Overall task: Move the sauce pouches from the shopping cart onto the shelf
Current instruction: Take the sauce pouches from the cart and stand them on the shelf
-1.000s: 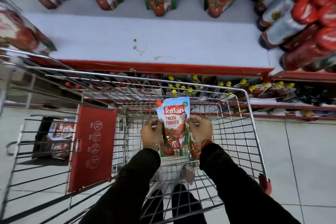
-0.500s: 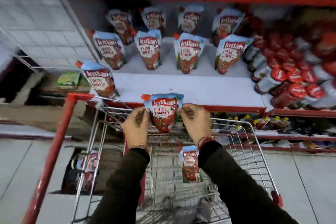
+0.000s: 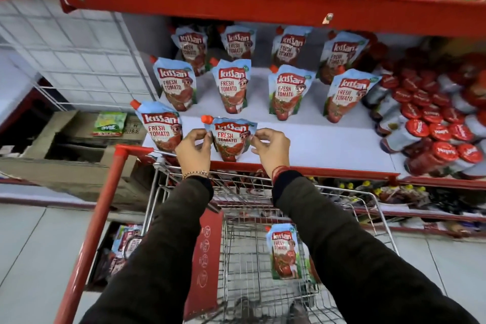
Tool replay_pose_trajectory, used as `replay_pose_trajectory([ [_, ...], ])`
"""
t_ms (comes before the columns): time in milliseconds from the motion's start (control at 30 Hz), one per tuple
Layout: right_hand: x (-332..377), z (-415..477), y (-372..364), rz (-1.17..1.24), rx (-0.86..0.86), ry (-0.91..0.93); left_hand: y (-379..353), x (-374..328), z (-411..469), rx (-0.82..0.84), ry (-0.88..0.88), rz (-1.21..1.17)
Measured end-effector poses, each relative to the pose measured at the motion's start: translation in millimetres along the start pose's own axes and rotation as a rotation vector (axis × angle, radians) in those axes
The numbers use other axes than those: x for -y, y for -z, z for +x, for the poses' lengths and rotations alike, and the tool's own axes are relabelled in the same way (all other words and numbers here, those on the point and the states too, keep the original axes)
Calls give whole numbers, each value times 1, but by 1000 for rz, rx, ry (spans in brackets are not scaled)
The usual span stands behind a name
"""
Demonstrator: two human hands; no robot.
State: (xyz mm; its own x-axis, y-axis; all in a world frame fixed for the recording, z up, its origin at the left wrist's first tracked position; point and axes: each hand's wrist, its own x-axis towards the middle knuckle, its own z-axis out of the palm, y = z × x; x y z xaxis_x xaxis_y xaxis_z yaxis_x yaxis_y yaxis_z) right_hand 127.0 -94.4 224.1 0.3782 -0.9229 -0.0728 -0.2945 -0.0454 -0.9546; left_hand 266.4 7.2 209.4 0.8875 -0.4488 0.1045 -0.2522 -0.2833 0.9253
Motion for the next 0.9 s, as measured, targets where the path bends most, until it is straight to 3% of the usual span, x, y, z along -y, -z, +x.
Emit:
replay_pose_trajectory([
  [400, -6, -2, 6, -91, 86, 28, -3, 4, -13, 37, 75, -37],
  [667, -47, -33, 41, -60, 69, -8, -10, 19, -63, -93, 114, -196],
  [800, -116, -61, 70, -124, 76, -82, -39, 59, -124, 5, 77, -122],
  [900, -179, -78, 91, -215, 142, -252, -73, 101, -170, 182, 140, 74],
])
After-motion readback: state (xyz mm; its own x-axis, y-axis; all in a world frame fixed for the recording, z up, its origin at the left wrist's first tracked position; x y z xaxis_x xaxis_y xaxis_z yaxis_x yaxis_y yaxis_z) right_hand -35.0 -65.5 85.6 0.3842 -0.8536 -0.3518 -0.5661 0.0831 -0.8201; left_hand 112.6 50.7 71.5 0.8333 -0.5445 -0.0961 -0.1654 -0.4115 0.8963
